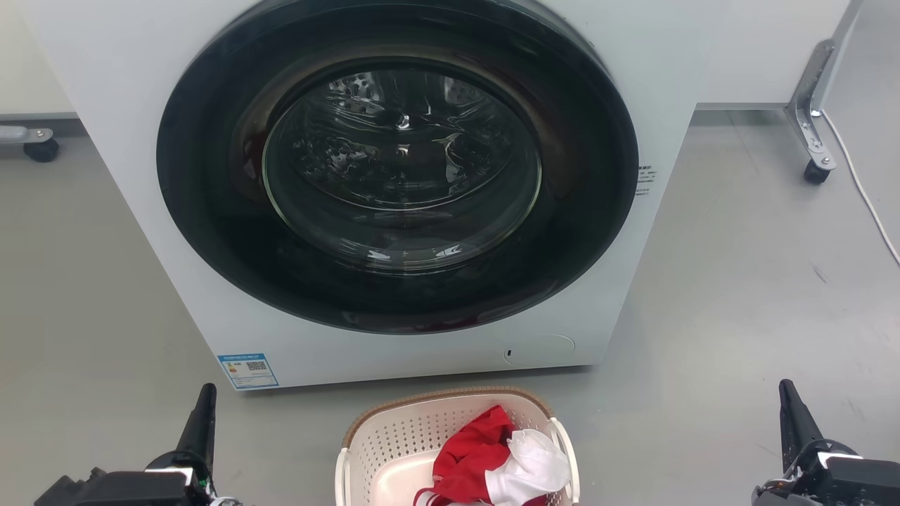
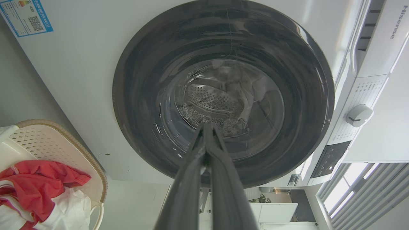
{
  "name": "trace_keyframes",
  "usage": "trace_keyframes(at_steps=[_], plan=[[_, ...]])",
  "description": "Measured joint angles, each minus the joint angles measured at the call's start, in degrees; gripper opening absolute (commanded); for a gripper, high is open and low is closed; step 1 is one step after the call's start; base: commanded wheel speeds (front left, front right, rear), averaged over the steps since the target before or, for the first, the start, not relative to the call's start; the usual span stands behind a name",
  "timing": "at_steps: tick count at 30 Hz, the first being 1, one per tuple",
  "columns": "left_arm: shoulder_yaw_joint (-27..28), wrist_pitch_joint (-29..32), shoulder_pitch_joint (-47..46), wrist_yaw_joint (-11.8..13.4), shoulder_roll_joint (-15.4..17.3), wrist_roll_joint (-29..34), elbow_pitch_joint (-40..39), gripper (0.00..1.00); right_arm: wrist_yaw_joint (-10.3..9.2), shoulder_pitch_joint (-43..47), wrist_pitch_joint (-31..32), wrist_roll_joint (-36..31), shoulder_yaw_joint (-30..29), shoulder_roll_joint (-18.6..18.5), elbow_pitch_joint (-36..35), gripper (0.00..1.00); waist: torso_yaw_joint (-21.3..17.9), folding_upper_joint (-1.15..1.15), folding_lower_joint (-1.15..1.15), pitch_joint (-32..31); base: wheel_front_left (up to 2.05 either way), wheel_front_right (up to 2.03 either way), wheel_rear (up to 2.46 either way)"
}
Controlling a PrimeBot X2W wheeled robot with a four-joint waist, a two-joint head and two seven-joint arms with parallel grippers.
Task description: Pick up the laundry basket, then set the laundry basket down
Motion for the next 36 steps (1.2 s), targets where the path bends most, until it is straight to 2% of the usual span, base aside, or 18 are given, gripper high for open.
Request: trace_keyframes(at_steps=[36], plan=[[0.0, 0.0, 0.0, 0.0, 0.0, 0.0, 0.1, 0.0, 0.0, 0.0, 0.0, 0.1, 0.0, 0.0, 0.0, 0.0, 0.0, 0.0, 0.0, 0.0, 0.0, 0.0, 0.0]])
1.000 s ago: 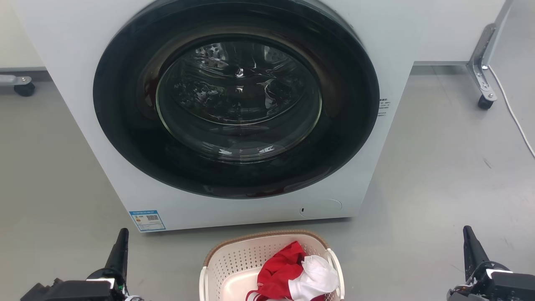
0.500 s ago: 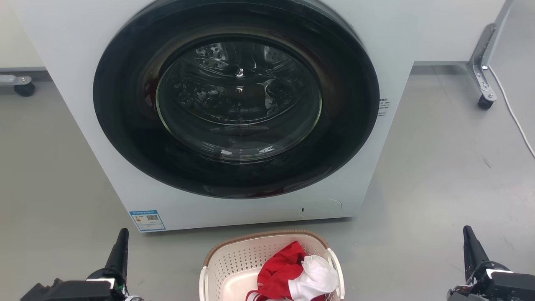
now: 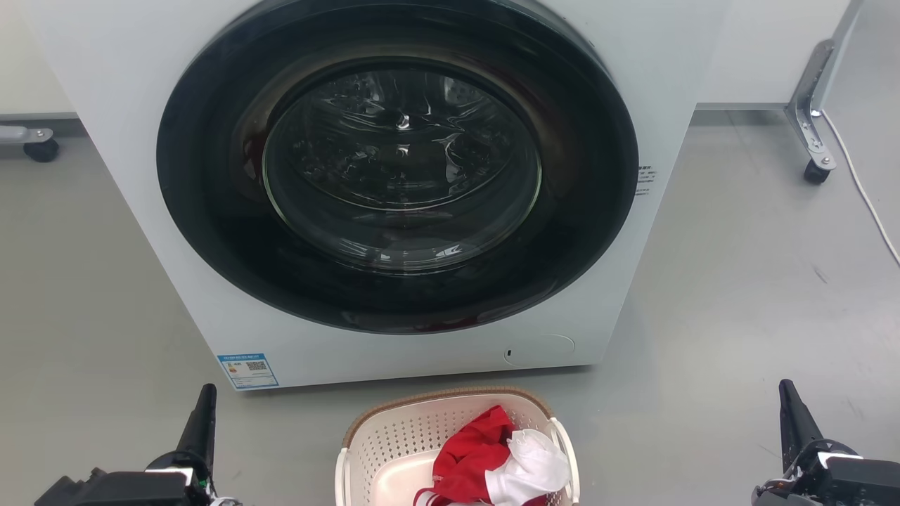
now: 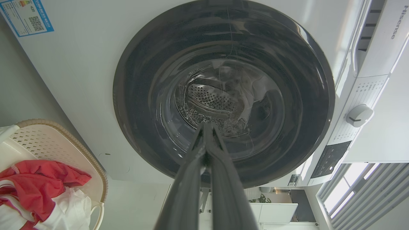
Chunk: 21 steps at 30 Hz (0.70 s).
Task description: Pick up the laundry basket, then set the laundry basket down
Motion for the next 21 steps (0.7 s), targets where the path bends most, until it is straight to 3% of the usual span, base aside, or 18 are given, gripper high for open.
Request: trace_keyframes(at_steps=[21], plan=[[0.0, 0.0, 0.0, 0.0, 0.0, 0.0, 0.0, 0.0, 0.0, 0.0, 0.0, 0.0, 0.0, 0.0, 0.0, 0.0, 0.0, 0.0, 0.0, 0.0, 0.0, 0.0, 0.0]])
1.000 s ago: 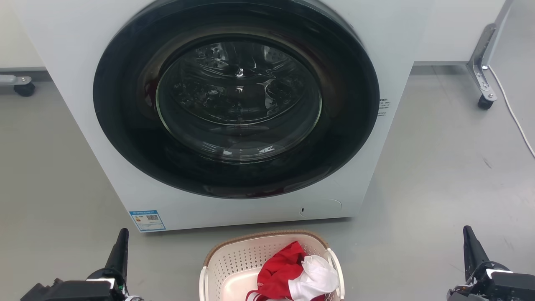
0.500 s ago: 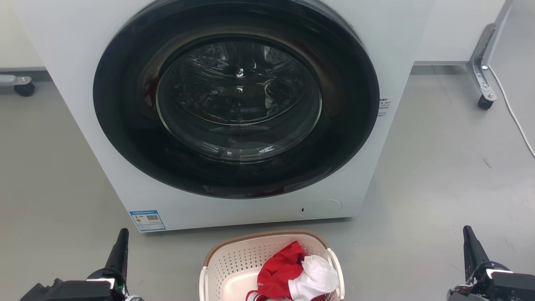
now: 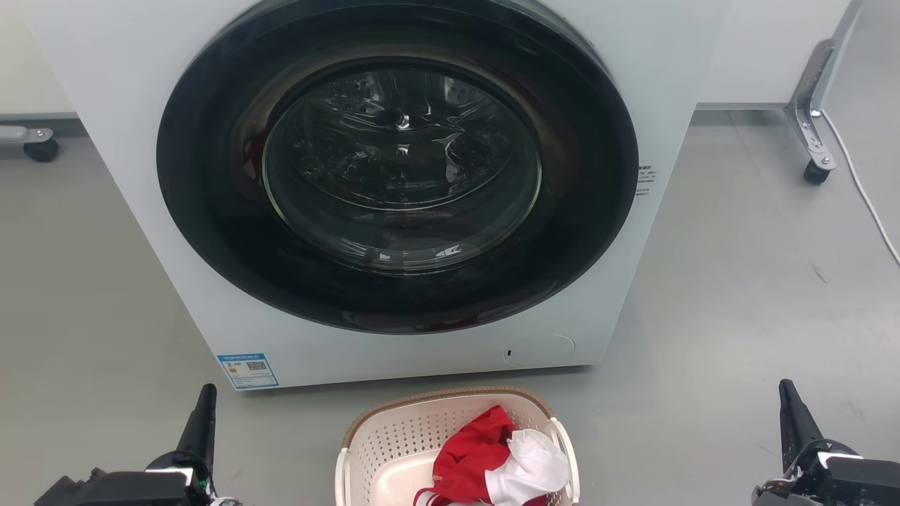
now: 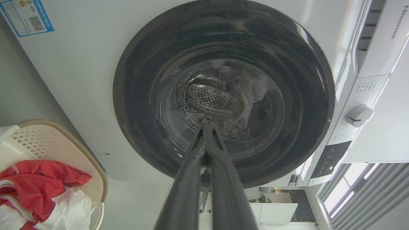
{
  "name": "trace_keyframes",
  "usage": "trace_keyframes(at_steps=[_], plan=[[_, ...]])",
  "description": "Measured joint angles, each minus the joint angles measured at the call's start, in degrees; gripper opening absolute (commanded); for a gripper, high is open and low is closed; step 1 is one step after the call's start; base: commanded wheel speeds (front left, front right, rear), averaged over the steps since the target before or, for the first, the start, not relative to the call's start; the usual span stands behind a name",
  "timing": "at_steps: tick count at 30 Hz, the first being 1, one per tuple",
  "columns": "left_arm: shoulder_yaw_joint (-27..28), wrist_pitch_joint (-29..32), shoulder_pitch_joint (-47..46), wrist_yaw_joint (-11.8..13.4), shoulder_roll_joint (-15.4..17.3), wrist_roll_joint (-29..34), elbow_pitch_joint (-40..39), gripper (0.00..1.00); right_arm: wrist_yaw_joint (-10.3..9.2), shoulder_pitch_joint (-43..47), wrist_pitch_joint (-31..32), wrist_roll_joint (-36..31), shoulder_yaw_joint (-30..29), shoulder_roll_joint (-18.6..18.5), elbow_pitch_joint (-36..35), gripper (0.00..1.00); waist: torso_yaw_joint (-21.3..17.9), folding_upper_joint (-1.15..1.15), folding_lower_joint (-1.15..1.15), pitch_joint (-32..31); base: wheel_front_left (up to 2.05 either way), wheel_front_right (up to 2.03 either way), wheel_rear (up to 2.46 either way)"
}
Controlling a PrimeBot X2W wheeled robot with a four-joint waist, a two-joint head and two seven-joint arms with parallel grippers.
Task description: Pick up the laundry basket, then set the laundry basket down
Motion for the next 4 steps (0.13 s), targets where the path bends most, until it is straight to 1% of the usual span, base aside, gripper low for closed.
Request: trace_keyframes(at_steps=[4], plan=[[0.0, 0.0, 0.0, 0.0, 0.0, 0.0, 0.0, 0.0, 0.0, 0.0, 0.0, 0.0, 0.0, 0.0, 0.0, 0.0, 0.0, 0.0, 0.0, 0.0, 0.0, 0.0, 0.0]])
